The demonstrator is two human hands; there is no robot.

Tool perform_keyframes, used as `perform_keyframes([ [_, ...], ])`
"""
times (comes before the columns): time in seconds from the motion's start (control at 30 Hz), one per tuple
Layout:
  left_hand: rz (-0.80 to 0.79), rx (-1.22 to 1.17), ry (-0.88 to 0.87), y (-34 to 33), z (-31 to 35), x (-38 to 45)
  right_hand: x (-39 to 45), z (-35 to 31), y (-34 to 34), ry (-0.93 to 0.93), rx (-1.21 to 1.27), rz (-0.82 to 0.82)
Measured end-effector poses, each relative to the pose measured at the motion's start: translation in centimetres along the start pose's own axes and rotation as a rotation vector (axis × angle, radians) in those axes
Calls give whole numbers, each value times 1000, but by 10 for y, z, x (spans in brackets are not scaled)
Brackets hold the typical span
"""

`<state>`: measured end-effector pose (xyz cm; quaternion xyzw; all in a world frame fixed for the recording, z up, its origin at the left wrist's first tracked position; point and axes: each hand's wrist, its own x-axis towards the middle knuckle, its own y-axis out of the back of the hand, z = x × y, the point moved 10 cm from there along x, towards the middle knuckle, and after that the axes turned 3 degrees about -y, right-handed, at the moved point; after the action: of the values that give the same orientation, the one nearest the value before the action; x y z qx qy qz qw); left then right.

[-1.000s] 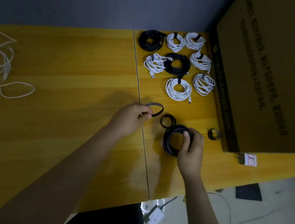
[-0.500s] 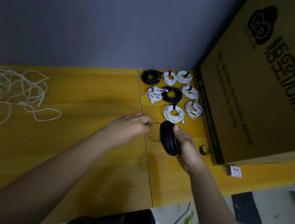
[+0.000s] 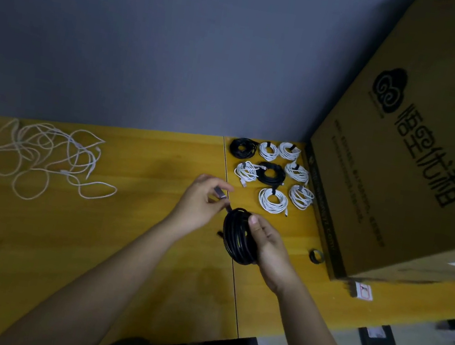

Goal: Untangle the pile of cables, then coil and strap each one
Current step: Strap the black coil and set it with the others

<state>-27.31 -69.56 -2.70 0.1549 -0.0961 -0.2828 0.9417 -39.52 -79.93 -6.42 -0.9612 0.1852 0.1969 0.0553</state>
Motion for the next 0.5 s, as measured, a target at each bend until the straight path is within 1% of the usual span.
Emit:
perform_keyframes([
  [0.03,22,-50,37,3,-3,0,-1,0,-1,1,-7,0],
  [0.1,61,-233,151,4,-12,-3,-1,-2,-3,14,-17,4],
  [0.17,67,-375,253,1,-21,-8,-2,-5,-1,41,-18,22],
  [0.23,32,-381,273,-2,-22,-10,-3,-11,2,61,-17,44],
  [0.3,18,-375,244,-2,-17,-13,-2,-17,3,74,-57,38],
  [0.4,39,-374,235,1,-8,-13,1,-24,0,95,-187,8],
  [0.5,55,-259,201,4,2,-11,-2,-32,-5,154,-350,-7],
])
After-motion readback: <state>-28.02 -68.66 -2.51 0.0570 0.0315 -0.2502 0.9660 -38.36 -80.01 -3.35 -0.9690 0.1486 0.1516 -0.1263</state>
